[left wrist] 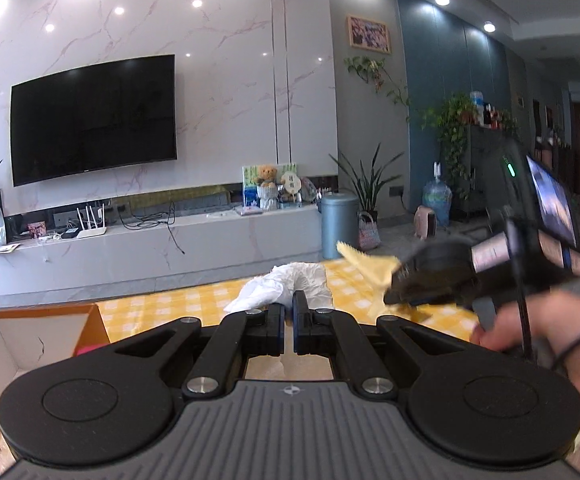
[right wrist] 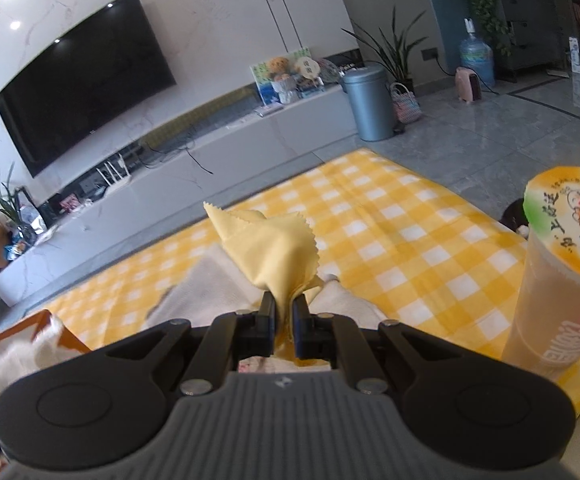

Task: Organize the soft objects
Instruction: 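Lift the white cloth with the left tool while the right tool lifts the yellow cloth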

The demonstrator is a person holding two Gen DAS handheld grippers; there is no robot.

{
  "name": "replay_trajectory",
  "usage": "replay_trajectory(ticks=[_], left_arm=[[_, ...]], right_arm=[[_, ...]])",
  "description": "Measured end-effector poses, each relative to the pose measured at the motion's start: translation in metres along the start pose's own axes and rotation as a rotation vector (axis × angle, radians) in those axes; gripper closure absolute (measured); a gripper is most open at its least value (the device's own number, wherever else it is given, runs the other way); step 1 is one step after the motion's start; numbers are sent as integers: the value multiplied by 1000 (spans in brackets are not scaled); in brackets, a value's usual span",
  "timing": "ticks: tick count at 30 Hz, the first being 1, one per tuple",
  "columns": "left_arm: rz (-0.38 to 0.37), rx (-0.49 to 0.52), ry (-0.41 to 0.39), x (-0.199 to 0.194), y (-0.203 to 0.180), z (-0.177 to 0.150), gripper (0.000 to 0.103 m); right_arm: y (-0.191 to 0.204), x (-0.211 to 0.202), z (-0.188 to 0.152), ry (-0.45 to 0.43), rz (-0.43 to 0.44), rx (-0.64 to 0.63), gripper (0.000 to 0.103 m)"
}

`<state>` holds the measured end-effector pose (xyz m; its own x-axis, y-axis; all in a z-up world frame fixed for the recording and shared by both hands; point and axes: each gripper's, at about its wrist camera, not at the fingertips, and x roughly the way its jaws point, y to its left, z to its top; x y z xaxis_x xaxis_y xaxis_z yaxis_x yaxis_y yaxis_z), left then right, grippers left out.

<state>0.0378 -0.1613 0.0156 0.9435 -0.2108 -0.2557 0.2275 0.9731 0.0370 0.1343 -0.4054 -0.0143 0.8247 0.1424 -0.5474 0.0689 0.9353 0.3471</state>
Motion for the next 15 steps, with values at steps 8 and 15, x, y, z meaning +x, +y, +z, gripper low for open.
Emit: replay_trajectory(ticks=[8, 15], left_arm=[[-5, -30, -22, -9, 37, 44, 99], [54, 36, -99, -34, 48, 76, 99]], right_arm=[[16, -18, 4, -37, 75, 4, 97], [41, -39, 7, -79, 139, -40, 97]])
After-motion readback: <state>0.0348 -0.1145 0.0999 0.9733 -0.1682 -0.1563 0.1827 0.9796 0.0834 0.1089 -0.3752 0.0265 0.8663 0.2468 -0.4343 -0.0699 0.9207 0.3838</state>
